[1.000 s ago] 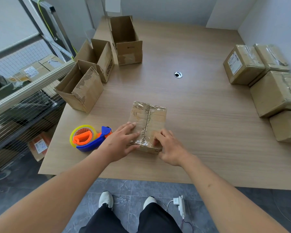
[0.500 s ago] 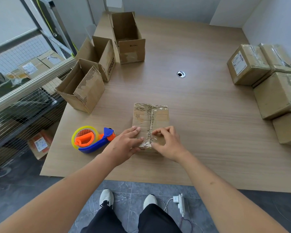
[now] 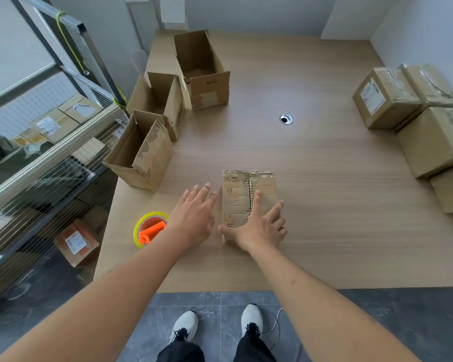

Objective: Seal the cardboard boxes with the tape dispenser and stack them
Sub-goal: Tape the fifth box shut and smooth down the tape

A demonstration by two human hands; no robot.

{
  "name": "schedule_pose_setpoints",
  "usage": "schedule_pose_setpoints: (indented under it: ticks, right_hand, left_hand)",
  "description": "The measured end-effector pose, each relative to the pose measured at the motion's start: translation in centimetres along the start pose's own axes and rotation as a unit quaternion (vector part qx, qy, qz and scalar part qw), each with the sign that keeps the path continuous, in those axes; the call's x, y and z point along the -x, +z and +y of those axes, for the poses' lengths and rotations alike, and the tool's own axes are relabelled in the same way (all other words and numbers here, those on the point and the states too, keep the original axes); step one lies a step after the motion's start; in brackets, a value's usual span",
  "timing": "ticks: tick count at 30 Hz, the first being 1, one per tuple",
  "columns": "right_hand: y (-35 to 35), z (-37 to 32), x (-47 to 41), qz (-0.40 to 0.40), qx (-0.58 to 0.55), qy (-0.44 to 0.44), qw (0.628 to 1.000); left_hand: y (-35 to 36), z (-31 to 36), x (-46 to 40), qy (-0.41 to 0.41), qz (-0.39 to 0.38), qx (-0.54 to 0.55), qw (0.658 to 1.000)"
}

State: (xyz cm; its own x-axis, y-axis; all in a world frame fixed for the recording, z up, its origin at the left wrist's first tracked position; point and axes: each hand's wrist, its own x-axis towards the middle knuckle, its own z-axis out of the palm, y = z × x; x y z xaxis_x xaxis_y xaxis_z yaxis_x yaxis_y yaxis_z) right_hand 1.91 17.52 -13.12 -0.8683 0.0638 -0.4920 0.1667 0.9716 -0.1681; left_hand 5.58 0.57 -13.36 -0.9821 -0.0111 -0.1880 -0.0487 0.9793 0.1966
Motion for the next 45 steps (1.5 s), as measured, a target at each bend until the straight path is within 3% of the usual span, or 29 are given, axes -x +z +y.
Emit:
schedule_pose_setpoints:
  ticks: [9, 21, 32, 45]
  right_hand:
    - [-2.9, -1.1, 5.0, 0.05, -0.053, 0.058, 0.996]
    - [-12.4, 2.7, 13.2, 0.135, -0.111, 0.126, 0.977]
    - [-17.6, 12.8, 17.5, 0.181, -0.128, 0.137, 0.965]
    - [-23.2, 31.3, 17.8, 0.173, -0.088, 0.082, 0.978]
  left_hand:
    - [-5.5, -1.5, -1.8, 0.102, -0.012, -0.027, 0.994]
    - [-14.4, 6.2, -2.0, 0.231, 0.036, -0.05, 0.971]
    - [-17.1, 18.3, 0.4, 0.277, 0.065, -0.066, 0.956]
    - [-13.6, 36.1, 3.4, 0.223, 0.069, -0.042, 0.971]
